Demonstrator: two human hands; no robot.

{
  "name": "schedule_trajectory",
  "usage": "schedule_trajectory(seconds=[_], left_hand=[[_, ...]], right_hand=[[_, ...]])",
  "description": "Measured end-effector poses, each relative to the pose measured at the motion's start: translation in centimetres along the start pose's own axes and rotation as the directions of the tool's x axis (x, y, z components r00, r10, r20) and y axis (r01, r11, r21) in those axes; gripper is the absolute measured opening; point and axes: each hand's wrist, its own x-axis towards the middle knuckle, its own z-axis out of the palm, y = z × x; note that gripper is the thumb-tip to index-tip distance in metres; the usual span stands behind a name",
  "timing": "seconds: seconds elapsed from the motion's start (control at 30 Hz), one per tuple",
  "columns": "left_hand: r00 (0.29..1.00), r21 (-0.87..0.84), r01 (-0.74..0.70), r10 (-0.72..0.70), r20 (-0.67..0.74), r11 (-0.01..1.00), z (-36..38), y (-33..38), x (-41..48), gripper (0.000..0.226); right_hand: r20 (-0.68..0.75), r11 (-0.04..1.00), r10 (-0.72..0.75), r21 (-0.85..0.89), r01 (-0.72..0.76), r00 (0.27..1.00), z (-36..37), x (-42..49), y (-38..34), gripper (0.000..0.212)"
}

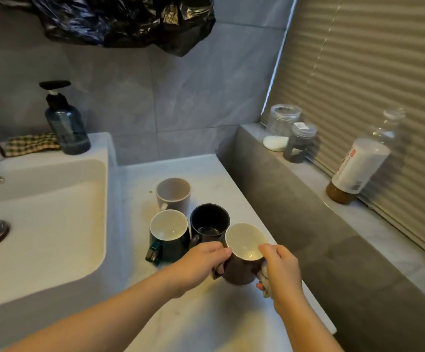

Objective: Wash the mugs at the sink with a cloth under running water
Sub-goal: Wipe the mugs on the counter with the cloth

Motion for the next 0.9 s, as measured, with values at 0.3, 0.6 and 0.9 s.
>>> schedule_trajectory(seconds=[0.3,0.6,0.9], left_hand=[[0.99,0.017,0.098,-0.095,-0.105,0.995,-0.2,-2.7,2.1,0.028],[0.907,0.218,0.137,-0.033,-0.421,0.966,0.2,-2.4,4.6,0.024],[0.921,0.425,-0.036,0.195,-0.337,0.905,-3.8,1.0,1.1,0.029]], right_hand=[[0.001,0.999,0.046,-0.024,-0.046,0.999,2.6,1.2,1.3,0.01],[0.039,0.999,-0.007,-0.035,0.009,0.999,4.6,3.1,0.3,0.02],[-0.024,0.961,-0.275,0.031,0.276,0.961,6.9,-2.0,-5.4,0.012]])
